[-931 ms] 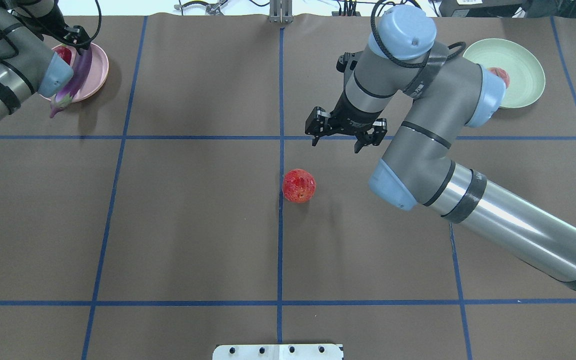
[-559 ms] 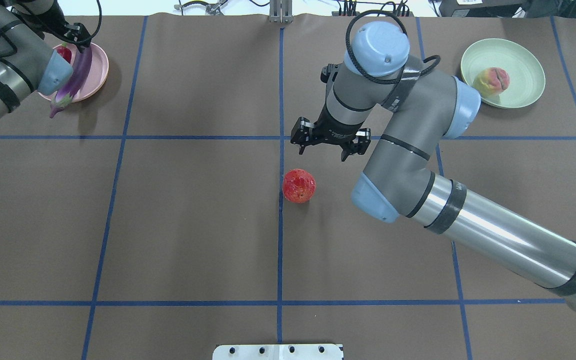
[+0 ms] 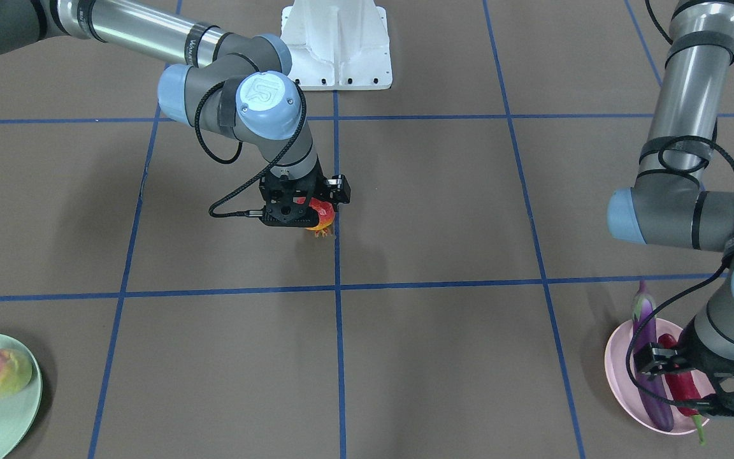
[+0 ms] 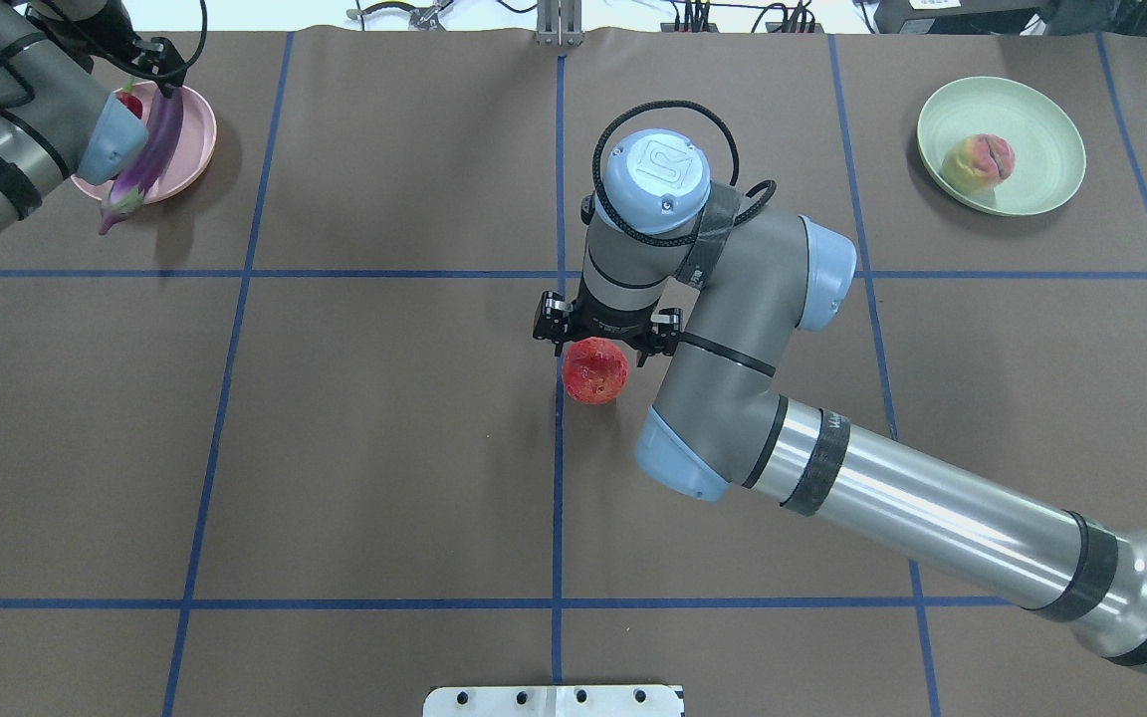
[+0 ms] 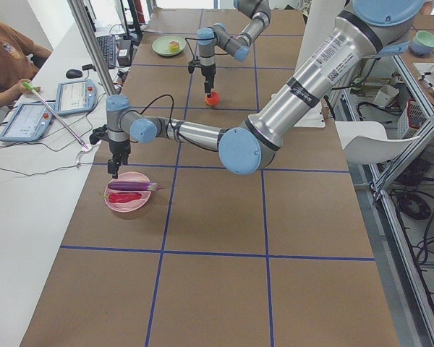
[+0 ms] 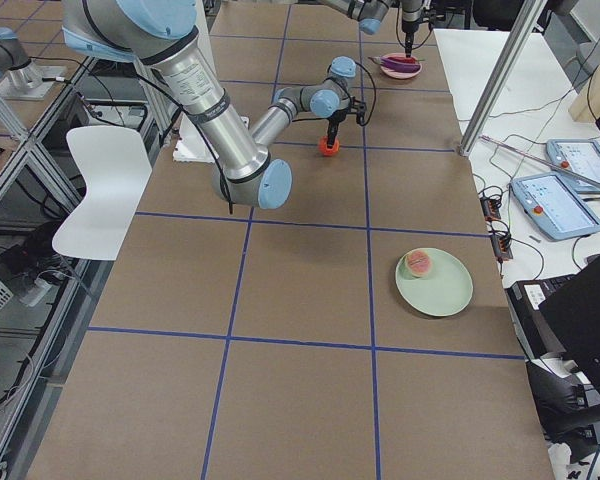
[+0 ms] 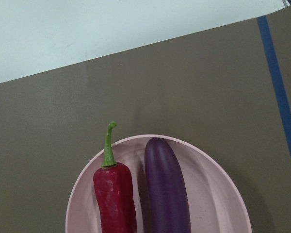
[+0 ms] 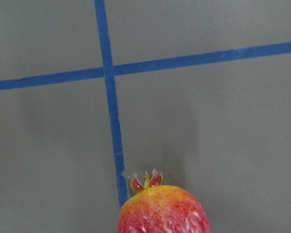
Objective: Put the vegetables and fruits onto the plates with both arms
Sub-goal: 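Move the right gripper from the green plate down to the red pomegranate, then close the right gripper on the red pomegranate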
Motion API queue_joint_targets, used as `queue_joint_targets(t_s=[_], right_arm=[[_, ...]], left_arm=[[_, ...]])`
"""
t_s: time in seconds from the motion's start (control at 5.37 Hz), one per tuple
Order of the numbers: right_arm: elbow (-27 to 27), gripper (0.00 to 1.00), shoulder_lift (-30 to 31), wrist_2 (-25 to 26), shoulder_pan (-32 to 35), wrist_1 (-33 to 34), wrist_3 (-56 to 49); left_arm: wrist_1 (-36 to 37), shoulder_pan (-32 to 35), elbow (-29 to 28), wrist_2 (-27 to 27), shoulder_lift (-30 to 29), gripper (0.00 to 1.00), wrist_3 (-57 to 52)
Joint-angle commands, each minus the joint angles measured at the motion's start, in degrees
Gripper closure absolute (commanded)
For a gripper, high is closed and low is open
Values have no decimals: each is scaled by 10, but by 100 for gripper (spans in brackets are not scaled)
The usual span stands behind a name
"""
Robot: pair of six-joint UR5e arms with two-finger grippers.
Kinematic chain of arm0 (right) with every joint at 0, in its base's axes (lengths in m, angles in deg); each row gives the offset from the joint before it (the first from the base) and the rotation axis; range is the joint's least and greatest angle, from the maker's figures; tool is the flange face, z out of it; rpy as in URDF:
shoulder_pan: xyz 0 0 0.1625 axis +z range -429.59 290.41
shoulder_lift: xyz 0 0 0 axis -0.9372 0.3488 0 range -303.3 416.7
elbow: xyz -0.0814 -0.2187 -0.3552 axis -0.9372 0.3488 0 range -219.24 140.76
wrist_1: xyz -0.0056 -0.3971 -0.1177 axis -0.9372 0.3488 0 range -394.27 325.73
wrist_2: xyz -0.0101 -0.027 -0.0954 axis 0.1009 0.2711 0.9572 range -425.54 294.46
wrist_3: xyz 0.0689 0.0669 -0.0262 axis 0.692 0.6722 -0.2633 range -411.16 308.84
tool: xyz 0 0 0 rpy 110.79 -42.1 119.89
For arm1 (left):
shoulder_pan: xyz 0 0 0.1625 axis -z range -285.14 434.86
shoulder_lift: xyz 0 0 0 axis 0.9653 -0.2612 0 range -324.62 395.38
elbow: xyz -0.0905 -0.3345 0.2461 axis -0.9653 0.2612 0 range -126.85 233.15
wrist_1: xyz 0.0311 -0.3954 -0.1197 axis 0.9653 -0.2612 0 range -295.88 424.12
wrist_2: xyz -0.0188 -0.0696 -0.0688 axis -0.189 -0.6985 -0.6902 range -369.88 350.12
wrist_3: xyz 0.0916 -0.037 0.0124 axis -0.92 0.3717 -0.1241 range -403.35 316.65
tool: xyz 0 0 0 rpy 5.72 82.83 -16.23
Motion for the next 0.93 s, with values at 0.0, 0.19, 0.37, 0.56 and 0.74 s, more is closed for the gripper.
queue_joint_targets(t_s=[0.0,0.19,0.37,0.56,0.74], right_arm=[[13,0,-1,4,-6,0,0],[14,0,-1,5,-11,0,-1],[16,0,-1,32,-20,-2,-3],[16,1,-1,35,-20,-6,-2],[15,26,0,35,-20,-7,0]], left_arm=[[0,0,1,0,1,0,0],[0,-1,1,0,1,0,0],[0,-1,1,0,2,0,0],[-1,-1,1,0,2,0,0],[-1,-1,1,0,3,0,0]])
